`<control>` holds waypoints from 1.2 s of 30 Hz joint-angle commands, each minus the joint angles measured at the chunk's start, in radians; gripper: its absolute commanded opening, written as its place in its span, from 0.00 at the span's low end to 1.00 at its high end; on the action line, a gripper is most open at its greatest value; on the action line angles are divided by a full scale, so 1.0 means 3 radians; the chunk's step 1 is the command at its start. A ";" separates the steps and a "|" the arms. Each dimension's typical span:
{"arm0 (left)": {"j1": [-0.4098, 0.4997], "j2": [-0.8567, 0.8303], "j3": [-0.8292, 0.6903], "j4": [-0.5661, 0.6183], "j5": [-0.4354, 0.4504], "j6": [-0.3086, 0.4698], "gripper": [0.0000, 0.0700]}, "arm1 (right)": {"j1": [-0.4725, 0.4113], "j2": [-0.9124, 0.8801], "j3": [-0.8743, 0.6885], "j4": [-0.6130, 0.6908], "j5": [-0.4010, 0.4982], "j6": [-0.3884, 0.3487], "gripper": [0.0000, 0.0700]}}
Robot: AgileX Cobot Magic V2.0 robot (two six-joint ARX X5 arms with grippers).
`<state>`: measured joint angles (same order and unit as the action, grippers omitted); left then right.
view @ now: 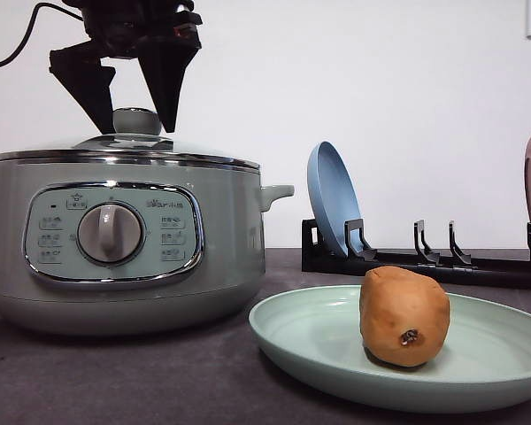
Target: Transfer potato from steamer to green plate
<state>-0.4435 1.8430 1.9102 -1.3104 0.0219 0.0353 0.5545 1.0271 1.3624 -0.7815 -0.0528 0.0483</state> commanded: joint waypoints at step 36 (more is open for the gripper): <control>-0.0240 -0.1544 0.0586 -0.0451 0.0745 -0.0146 0.82 | 0.0018 0.0013 0.0065 -0.1266 -0.0936 0.0010 0.99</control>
<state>-0.5091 1.3731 2.0617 -1.4132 0.2409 0.0009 0.5545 1.0271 1.3624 -1.1652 -0.3298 0.0494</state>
